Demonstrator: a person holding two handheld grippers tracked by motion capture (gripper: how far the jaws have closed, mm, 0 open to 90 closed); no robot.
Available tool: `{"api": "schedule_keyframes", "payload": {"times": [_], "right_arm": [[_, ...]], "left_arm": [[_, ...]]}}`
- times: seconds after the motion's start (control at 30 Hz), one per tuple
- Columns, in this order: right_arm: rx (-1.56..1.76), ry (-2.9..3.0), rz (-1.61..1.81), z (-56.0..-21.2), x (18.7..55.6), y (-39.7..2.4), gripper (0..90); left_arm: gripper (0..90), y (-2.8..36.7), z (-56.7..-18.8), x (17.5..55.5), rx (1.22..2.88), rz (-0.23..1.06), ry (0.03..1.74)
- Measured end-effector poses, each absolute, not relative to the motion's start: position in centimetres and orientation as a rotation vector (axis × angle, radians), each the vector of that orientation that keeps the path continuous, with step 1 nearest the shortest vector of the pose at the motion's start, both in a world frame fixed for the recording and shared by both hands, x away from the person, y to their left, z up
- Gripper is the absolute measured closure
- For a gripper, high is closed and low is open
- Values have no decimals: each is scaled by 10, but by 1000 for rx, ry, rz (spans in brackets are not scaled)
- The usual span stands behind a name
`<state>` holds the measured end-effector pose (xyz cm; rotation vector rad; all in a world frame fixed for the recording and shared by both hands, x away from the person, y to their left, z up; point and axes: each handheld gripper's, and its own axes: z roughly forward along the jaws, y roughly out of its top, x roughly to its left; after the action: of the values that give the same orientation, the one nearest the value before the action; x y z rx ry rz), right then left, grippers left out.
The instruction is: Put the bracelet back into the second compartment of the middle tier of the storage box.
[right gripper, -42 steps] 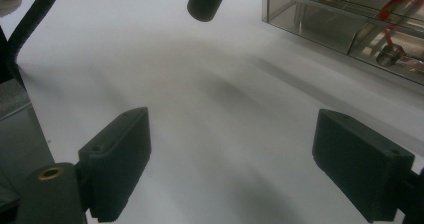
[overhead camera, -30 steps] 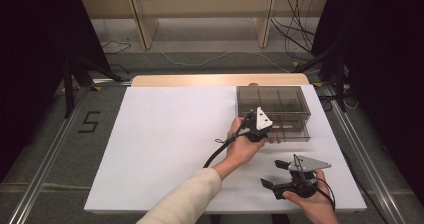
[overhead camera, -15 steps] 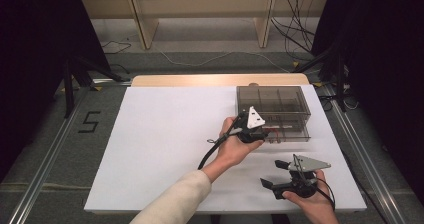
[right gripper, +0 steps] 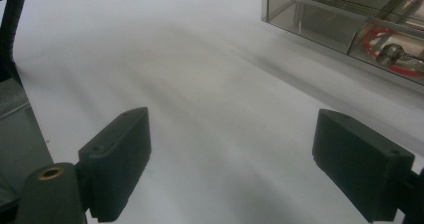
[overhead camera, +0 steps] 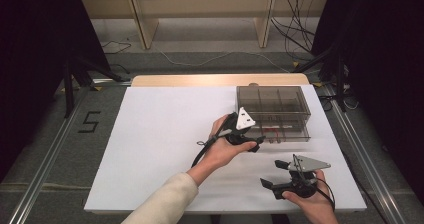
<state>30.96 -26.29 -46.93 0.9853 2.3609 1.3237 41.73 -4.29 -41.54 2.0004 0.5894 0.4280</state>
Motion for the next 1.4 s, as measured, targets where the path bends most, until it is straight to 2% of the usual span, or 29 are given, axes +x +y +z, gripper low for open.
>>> {"api": "schedule_keyframes", "payload": {"times": [0.13, 0.77, 1.4], "right_arm": [[987, 2361, 1325, -469, 309, -263, 165], [987, 2360, 1324, -470, 310, -262, 165], [997, 2368, 1316, -470, 311, -261, 165]], "left_arm": [[165, -30, -411, 413, 1990, 427, 602], [164, 55, -416, 395, 1965, 448, 690], [163, 107, -430, 371, 1948, 449, 746]]}}
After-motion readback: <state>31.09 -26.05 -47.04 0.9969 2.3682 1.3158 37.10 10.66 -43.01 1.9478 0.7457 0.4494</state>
